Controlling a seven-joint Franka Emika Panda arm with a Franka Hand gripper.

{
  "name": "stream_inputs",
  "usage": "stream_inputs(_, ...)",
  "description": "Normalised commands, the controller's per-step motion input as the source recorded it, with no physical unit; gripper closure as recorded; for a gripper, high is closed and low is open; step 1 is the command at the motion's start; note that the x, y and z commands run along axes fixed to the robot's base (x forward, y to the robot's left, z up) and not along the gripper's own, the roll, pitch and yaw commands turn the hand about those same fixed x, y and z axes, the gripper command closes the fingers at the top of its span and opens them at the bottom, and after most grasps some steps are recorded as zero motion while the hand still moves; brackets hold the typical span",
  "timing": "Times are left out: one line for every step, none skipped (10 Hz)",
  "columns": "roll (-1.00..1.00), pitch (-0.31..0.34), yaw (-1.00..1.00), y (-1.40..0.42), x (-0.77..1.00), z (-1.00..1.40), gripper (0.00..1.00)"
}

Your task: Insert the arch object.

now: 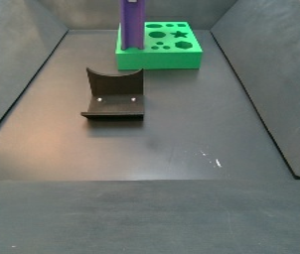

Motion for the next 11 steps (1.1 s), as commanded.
stream_inputs(0.0, 0.036, -0.35, -0.02, 0.18, -0.22, 1.0)
stream_inputs(0.0, 0.034, -0.36, 0.0, 0.11, -0.23, 1.0)
stream_inputs(0.0, 0.004, -0.27, 0.0, 0.0, -0.25, 1.0)
stream_inputs(0.0, 0.0, -0.13, 0.0, 0.0, -0.25, 1.0)
stream_inputs(-0.01, 0.0, -0.04, 0.0, 0.0, -0.26, 1.0)
stream_inputs(0.0, 0.0, 0.0, 0.0, 0.0, -0.25, 1.0)
stream_inputs(0.03, 0.026, 0.0, 0.0, 0.0, -0.27, 1.0)
stream_inputs(0.08, 0.049, 0.0, -0.03, 0.04, -0.31, 1.0)
stream_inputs(0.09, 0.041, 0.0, -0.01, 0.03, -0.29, 1.0)
stream_inputs(0.14, 0.053, 0.0, 0.0, 0.08, -0.26, 1.0)
stream_inputs(0.08, 0.011, 0.0, 0.0, 0.0, -0.18, 1.0)
